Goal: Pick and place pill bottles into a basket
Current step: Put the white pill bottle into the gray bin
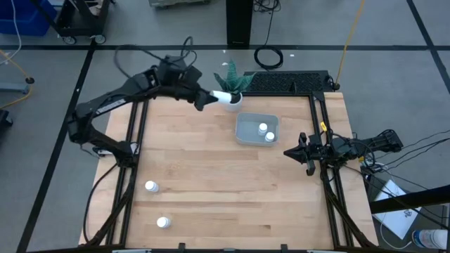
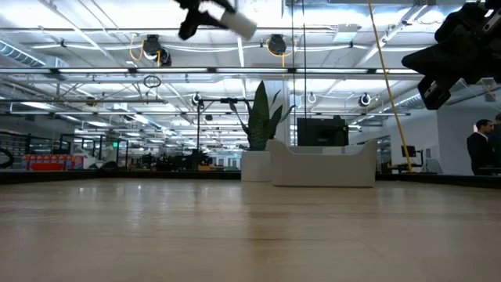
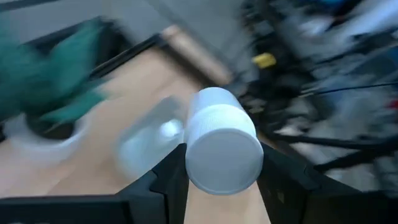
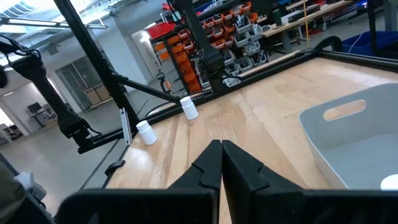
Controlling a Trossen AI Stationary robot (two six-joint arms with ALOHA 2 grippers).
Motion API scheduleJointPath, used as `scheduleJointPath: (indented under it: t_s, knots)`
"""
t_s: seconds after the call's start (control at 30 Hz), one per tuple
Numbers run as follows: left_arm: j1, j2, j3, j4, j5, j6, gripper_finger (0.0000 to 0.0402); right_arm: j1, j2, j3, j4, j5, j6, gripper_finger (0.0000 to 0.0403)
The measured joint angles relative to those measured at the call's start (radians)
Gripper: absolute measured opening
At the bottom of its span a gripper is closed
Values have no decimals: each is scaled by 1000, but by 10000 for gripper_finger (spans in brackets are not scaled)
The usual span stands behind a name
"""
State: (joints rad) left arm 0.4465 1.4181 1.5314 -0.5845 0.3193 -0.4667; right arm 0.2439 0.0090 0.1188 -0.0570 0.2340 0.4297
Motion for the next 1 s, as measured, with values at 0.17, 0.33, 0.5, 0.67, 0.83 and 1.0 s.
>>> scheduleJointPath:
  t_s: [0.17, 0.33, 0.5, 0.67, 0.83, 1.0]
  knots:
    - [-4, -2, 0, 169, 137, -75, 164, 0, 0, 0, 0, 0, 0, 4]
    - [-4, 8, 0, 307, 182, -115, 174, 0, 0, 0, 0, 0, 0, 4]
    - [-3, 43, 1, 361, 227, -143, 164, 0, 0, 0, 0, 0, 0, 4]
    - [-10, 119, 1, 355, 237, -137, 164, 0, 0, 0, 0, 0, 0, 4]
    - [-12, 247, 69, 282, 249, -78, 164, 0, 0, 0, 0, 0, 0, 4]
    - [-18, 421, 269, 17, 220, 77, 164, 0, 0, 0, 0, 0, 0, 4]
